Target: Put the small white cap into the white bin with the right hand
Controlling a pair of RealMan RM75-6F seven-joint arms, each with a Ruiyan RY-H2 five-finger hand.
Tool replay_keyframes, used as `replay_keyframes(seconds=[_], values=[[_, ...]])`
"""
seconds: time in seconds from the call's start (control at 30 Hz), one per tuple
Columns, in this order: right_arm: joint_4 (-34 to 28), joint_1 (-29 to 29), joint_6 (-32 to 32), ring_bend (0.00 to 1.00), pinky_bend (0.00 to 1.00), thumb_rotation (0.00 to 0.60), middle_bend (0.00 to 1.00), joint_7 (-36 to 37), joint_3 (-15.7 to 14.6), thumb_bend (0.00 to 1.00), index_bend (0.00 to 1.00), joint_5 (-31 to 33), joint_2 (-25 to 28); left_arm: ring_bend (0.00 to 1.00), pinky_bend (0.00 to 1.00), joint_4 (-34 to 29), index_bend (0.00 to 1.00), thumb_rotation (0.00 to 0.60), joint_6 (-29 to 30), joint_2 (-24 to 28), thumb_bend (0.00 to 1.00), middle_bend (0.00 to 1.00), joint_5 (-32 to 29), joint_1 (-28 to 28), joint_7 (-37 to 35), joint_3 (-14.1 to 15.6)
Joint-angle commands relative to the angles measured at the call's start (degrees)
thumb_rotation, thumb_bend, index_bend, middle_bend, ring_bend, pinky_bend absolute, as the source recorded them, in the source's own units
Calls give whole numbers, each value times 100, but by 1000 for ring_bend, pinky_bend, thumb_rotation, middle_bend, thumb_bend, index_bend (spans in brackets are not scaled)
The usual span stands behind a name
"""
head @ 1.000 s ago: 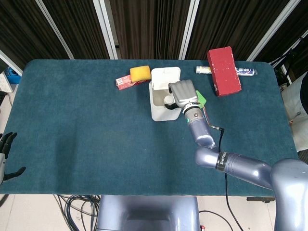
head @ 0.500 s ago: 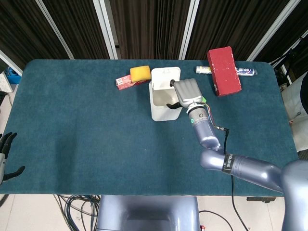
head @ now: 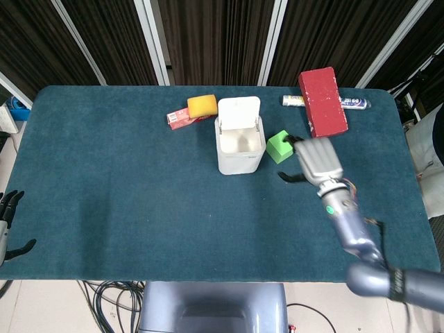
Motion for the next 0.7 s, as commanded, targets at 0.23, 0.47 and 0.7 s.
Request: replay_keyframes(seconds=[0.23, 0.47, 0.7], values=[[-131, -2252, 1761, 109, 212, 600, 60, 1198, -1375, 110, 118, -2717, 654, 74, 21, 14, 115, 600, 12, -33, 189, 136, -37, -2, 76, -16], [907, -3529, 2960, 109, 212, 600, 60, 1647, -1913, 104, 118, -3544, -106, 74, 26, 24, 114, 600, 59, -90, 156, 136, -36, -1, 41, -47], [1725, -3956, 3118, 110, 212, 600, 66, 1803, -1899, 102, 119, -3816, -719, 74, 28, 106, 115, 600, 119, -172, 143, 137, 13, -8, -58, -79]])
